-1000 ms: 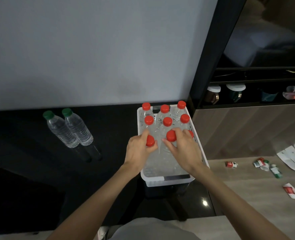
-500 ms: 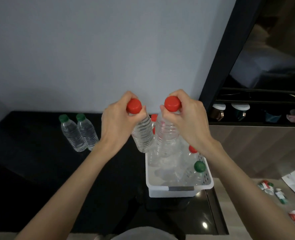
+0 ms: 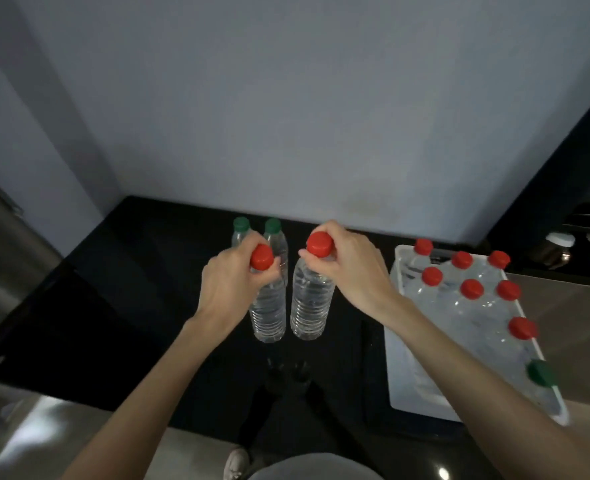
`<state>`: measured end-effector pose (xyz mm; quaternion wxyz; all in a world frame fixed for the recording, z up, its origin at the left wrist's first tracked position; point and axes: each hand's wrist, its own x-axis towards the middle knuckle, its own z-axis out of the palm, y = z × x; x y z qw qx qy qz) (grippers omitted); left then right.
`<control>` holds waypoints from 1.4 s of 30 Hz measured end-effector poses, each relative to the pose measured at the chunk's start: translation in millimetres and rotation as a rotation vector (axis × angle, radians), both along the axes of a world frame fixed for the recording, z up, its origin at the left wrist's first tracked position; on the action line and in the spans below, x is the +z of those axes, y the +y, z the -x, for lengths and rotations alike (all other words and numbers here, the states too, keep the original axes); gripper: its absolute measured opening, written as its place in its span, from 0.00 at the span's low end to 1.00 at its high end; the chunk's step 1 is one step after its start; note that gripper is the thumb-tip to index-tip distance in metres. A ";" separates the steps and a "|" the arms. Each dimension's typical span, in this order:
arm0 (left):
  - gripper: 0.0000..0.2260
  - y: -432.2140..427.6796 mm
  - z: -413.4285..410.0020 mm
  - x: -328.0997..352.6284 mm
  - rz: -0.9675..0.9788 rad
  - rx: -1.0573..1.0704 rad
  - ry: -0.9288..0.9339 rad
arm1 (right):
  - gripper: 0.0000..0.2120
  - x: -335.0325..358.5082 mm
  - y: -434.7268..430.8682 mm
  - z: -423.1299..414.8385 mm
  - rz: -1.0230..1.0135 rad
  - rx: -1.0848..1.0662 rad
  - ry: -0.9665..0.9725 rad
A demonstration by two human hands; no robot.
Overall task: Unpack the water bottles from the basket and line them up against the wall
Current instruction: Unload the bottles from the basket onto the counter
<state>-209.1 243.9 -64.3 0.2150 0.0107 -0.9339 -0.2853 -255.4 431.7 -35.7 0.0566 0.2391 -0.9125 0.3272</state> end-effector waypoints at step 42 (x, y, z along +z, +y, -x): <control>0.18 -95.3 25.9 5.6 0.231 -0.222 0.142 | 0.19 -23.1 -68.9 -14.2 -0.147 -0.323 0.138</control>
